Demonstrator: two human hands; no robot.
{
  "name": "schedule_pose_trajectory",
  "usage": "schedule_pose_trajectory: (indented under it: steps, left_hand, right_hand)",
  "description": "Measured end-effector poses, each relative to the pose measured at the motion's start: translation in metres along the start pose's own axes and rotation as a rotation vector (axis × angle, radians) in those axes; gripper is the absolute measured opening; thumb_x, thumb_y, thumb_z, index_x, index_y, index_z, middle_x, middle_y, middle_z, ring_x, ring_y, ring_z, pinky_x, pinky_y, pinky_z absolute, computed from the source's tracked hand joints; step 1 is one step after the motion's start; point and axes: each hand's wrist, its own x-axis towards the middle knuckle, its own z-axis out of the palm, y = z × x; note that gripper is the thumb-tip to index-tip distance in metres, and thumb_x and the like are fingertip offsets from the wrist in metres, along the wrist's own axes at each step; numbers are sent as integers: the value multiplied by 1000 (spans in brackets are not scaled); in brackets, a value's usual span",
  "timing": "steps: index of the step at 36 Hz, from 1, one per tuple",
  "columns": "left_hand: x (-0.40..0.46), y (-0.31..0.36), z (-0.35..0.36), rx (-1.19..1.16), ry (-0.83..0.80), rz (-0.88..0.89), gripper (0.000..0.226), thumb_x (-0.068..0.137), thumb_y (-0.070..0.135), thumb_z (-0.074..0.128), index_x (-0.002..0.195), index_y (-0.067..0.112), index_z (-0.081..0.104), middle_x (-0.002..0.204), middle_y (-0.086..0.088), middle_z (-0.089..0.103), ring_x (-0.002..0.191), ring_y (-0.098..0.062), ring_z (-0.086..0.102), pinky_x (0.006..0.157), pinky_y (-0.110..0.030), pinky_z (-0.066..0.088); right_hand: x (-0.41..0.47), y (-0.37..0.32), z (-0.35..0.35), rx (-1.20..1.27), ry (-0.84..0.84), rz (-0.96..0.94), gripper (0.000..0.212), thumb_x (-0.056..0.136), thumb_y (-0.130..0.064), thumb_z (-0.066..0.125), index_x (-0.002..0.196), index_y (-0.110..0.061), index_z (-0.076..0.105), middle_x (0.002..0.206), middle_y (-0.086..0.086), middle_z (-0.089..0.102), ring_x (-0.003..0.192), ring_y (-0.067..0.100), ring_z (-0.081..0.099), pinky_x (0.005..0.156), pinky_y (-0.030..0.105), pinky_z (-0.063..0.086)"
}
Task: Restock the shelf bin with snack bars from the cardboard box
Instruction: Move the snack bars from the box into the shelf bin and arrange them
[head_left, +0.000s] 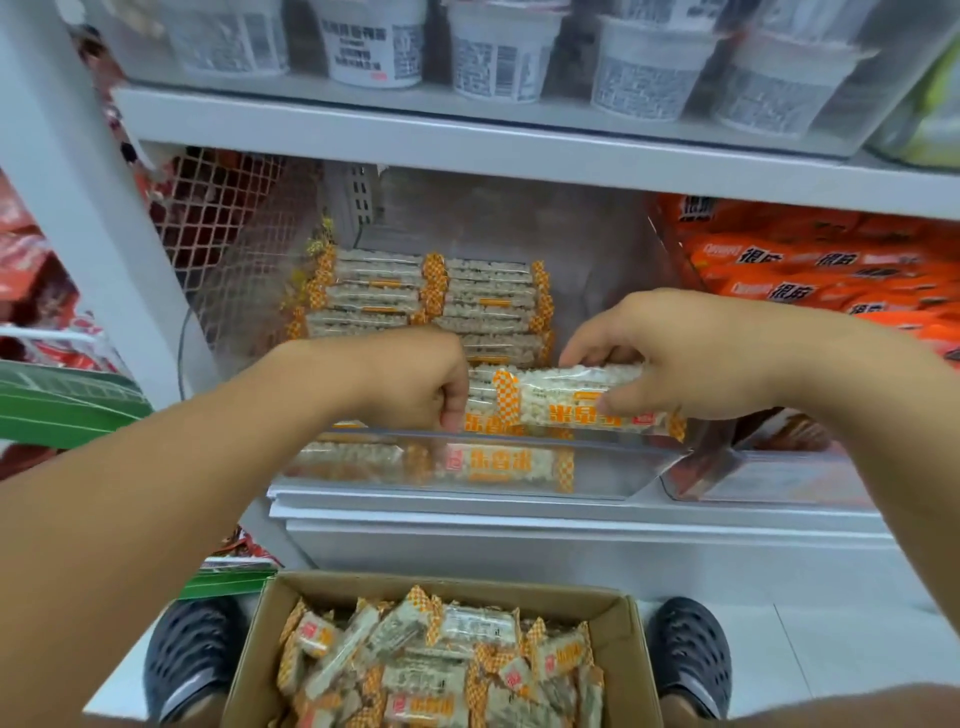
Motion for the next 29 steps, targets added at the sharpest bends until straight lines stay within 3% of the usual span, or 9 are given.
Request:
schedule_pose_trajectory:
  steps: [3, 9, 13, 17, 19, 21, 22, 25, 29]
  left_hand:
    - [-6, -7, -3, -80, 67, 19, 5, 81, 11, 74, 78, 14, 77, 46, 28, 55, 47, 9, 51, 48, -6, 34]
    - [-12, -10, 0, -77, 138, 47, 5, 82, 19, 79, 79, 16, 80, 50, 33, 56, 54, 14, 54, 52, -4, 35]
    - [-10, -9, -2, -53, 42, 16, 20, 77, 44, 81, 83, 25, 82, 70, 22, 72, 64, 5, 64, 63, -24, 52]
    - [-8, -5, -4, -6, -68, -6, 27, 72, 53, 79, 82, 29, 81, 67, 26, 69, 66, 3, 64, 64, -25, 53]
    - [-8, -6, -5, -4, -58, -18, 25, 72, 51, 82, 78, 26, 80, 63, 23, 68, 62, 2, 62, 65, -25, 53]
    - [-9, -9, -4, -34, -19, -10, 21, 74, 43, 84, 75, 23, 77, 61, 22, 67, 57, 3, 58, 60, -20, 49]
    - [-11, -11, -2, -55, 13, 1, 19, 75, 38, 84, 74, 21, 77, 58, 24, 64, 54, 5, 56, 56, -16, 45]
    - [-18, -13, 2, -89, 184, 40, 15, 78, 24, 83, 71, 13, 75, 46, 24, 55, 49, 6, 52, 49, -7, 34]
    - [-27, -12, 4, -89, 357, 88, 17, 75, 23, 86, 67, 14, 74, 42, 19, 51, 48, 3, 52, 51, -8, 36]
  right_hand:
    - [0, 0, 1, 63, -14, -13, 36, 89, -32, 73, 123, -36, 65, 109, -22, 65, 96, -4, 60, 92, 25, 51]
    - [8, -10, 8, 93, -180, 50, 43, 93, -28, 69, 134, -31, 59, 126, -12, 63, 111, 3, 61, 103, 28, 47]
    - [15, -17, 12, 30, -263, 120, 40, 96, -24, 64, 135, -28, 57, 124, -9, 63, 112, 12, 60, 102, 31, 46]
    - [23, -19, 16, 49, -314, 189, 34, 95, -19, 59, 128, -27, 59, 116, -5, 60, 106, 15, 57, 98, 36, 49]
    - [26, -19, 20, 82, -307, 182, 29, 93, -16, 58, 121, -24, 62, 100, -5, 61, 89, 11, 55, 87, 36, 53]
    - [24, -17, 20, 120, -277, 157, 26, 93, -15, 61, 116, -25, 64, 85, -13, 60, 77, 2, 52, 73, 23, 46]
    - [22, -15, 18, 146, -263, 151, 25, 92, -18, 64, 114, -28, 66, 84, -14, 60, 78, 1, 53, 73, 22, 45]
    - [16, -8, 10, 185, -204, 115, 23, 86, -27, 76, 106, -37, 70, 90, -9, 69, 87, 13, 64, 84, 33, 54]
    - [18, -11, 15, 246, -40, 27, 26, 74, -21, 87, 97, -28, 76, 89, 1, 74, 83, 19, 68, 81, 34, 55]
